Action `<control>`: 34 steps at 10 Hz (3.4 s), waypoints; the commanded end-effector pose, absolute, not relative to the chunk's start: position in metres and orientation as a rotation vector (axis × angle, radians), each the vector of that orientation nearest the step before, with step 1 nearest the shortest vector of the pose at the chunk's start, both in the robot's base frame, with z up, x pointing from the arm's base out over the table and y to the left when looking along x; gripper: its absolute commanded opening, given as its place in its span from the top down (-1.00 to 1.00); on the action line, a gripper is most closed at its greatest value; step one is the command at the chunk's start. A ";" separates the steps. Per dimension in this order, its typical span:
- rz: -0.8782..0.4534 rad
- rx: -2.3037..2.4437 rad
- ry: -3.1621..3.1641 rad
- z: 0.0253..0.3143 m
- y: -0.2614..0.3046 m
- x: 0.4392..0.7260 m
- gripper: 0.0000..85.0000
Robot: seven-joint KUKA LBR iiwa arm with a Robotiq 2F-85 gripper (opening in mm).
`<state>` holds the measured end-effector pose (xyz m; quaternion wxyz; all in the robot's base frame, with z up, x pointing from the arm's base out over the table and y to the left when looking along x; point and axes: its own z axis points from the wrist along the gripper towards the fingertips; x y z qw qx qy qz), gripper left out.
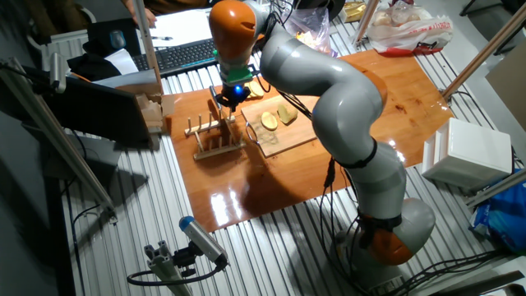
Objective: Chop the potatoes
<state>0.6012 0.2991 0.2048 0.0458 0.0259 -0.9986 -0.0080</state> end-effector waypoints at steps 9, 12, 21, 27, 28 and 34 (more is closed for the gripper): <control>-0.074 0.107 -3.082 0.205 0.296 0.602 1.00; -0.055 0.116 -3.081 0.206 0.296 0.601 1.00; -0.063 0.128 -3.074 0.206 0.294 0.602 1.00; -0.016 0.129 -3.072 0.209 0.295 0.603 1.00; -0.014 0.133 -3.066 0.211 0.296 0.602 1.00; 0.006 0.136 -3.054 0.214 0.297 0.600 1.00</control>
